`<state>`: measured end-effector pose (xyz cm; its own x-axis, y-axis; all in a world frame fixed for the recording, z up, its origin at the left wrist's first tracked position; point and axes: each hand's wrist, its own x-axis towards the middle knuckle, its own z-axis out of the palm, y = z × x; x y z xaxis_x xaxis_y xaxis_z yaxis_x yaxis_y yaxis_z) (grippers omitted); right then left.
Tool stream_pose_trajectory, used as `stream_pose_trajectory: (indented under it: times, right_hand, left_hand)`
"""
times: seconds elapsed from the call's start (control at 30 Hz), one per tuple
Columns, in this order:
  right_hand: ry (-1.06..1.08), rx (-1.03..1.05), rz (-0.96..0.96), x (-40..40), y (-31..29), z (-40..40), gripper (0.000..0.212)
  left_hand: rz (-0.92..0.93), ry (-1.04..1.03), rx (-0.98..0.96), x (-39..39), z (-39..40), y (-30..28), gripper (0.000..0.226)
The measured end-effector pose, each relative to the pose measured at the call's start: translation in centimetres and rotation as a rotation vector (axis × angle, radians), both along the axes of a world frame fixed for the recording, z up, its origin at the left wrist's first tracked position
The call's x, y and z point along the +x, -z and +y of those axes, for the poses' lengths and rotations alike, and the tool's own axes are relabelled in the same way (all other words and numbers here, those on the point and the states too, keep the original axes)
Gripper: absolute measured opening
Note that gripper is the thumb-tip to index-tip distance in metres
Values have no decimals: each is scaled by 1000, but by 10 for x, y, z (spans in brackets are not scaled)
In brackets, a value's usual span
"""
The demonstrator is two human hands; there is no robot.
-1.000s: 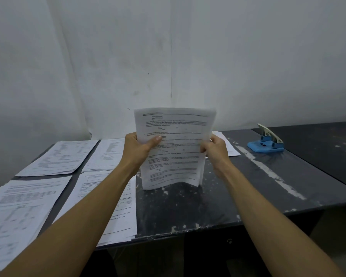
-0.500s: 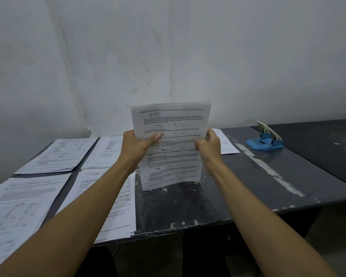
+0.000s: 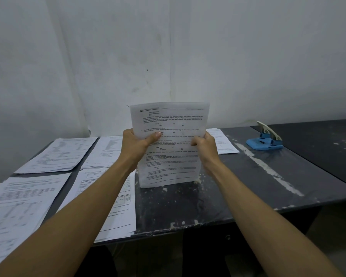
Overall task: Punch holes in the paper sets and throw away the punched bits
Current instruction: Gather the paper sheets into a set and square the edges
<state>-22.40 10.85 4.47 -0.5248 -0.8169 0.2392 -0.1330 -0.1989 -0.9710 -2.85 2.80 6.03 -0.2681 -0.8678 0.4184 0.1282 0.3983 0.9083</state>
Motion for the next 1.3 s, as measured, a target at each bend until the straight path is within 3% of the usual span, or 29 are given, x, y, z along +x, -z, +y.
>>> stream_pose_trajectory:
  times: [0.17,0.4,0.6,0.93,1.1,1.23,1.3]
  right_hand:
    - [-28,-13,-12,-10,-6,0,16]
    - [-31,-70,38,-31,-19,-7,12]
    - [4,-28,-6,-66,-34,-14,11]
    - [27,188,43,-150,-29,-13,9]
    - [129,219,87,-202,-25,-16,10]
    - [268,284,293,-252,-20,-22,12]
    - [356,309,421,-279,-17,-28,24]
  left_hand:
    - [37,-12,43,-3,-3,-10,29]
    - [66,41,63,-14,-12,-34,26]
    - [-59,163,172,-33,-29,-30,30]
    - [-129,196,248,-126,-43,-11,9]
    - [-157,174,293,-192,-55,3,13]
    - [-172,181,359,-246,-66,19,16]
    - [-191,164,382,-272,-72,28,16]
